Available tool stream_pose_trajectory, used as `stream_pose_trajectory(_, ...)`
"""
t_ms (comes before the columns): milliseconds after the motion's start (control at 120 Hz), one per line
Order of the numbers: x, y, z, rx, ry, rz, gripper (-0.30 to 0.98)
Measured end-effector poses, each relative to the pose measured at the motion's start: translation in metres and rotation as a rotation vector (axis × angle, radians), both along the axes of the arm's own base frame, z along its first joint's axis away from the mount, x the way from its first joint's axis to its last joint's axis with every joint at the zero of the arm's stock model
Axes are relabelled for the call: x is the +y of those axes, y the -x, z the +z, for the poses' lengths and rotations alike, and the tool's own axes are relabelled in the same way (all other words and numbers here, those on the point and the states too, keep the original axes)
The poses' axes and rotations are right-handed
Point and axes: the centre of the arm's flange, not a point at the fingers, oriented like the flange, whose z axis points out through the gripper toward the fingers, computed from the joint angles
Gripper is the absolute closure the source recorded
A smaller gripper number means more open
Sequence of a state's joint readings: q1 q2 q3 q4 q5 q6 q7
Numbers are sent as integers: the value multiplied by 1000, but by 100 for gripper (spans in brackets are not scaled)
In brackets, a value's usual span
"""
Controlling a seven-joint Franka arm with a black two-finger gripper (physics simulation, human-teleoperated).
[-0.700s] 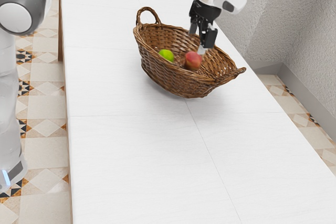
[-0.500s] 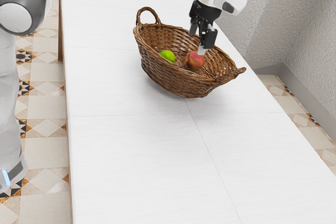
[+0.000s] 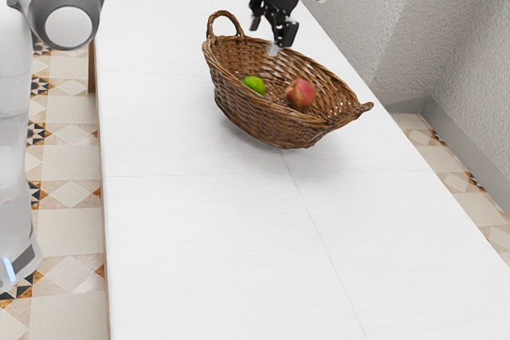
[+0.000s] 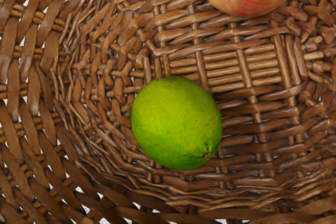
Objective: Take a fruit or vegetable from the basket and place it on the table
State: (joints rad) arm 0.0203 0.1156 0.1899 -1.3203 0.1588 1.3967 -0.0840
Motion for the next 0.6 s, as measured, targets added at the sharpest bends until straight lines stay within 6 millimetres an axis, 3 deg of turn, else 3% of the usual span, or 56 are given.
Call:
stream_pose_trajectory(133, -15, -7, -6, 6, 15, -36, 0)
stream_pose_trajectory(600, 0, -17, -46, 31, 62, -32, 0)
